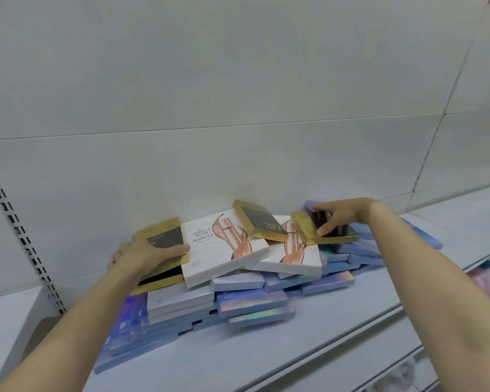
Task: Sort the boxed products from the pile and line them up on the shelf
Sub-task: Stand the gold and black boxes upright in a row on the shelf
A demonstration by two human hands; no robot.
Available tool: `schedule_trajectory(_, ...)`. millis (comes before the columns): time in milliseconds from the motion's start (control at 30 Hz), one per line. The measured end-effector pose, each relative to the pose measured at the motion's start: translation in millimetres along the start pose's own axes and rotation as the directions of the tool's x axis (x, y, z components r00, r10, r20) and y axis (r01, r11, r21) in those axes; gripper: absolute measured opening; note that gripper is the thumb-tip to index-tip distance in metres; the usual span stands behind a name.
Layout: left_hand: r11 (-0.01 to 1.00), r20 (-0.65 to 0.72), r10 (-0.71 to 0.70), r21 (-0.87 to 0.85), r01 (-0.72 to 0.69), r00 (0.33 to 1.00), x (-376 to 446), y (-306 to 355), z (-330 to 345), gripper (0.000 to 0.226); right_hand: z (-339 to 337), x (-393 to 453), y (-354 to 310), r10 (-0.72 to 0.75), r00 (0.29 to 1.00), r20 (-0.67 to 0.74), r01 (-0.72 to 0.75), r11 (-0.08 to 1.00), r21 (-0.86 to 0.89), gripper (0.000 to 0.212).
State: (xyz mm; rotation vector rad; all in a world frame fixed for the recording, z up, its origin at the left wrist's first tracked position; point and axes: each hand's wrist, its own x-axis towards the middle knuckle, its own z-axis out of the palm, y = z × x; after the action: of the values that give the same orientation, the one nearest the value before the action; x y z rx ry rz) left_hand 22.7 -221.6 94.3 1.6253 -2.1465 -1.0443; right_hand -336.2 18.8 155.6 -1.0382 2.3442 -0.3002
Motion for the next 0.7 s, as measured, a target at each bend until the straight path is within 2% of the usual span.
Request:
schedule_trajectory(67, 0.998, -0.102, 0.035, 0.06, -0.029, 0.994, -9.5, 8.6, 3.1, 0.131, -0.2, 7.3, 3.2, 0.005, 1.0, -0.03, -0.007, 0.998, -0.068, 0.062)
schedule_trajectory(200, 0.975, -0.112, 0.106, -0.182, -0.126, 0.988, -13.2, 14.3, 8.3, 0.109, 4.9, 9.9, 12.6, -0.007, 0.99, -0.144, 0.003, 1.0, -0.026, 0.05)
schedule_trajectory(333, 0.886, -0.102, 0.137, -0.432, -0.168, 0.985, -7.0, 3.7, 11.9, 0.065, 10.4, 6.8, 23.2, -0.008, 0.971, -0.24, 0.03, 0.996, 0.086, 0.053)
schedule_trajectory(400, 0.805, -0.111, 0.139, -0.566, -0.177, 0.984, -5.5, -0.4, 12.7, 0.037, 9.9, 1.7, 29.9, -0.004, 0.945, -0.326, 0.078, 0.974, 0.213, 0.045)
schedule_trajectory(433, 0.761, -0.115, 0.136, -0.624, -0.178, 0.984, -4.3, -2.1, 12.2, 0.031, 9.3, -2.6, 33.2, -0.001, 0.926, -0.379, 0.123, 0.946, 0.3, 0.039)
schedule_trajectory(567, 0.537, -0.118, 0.139, -0.825, -0.175, 0.983, -15.1, -3.8, 1.7, 0.046, 11.8, -33.4, 33.6, 0.087, 0.833, -0.546, 0.298, 0.762, 0.575, 0.022)
schedule_trajectory(633, 0.485, -0.14, 0.155, -0.852, -0.199, 0.978, -22.7, -6.5, -6.0, 0.053, 18.4, -48.3, 22.0, 0.11, 0.793, -0.599, 0.382, 0.677, 0.63, 0.022)
schedule_trajectory(700, 0.478, -0.181, 0.195, -0.84, -0.255, 0.964, -32.4, -9.6, -13.3, 0.058, 29.6, -62.1, 1.6, 0.118, 0.761, -0.638, 0.446, 0.619, 0.646, 0.024)
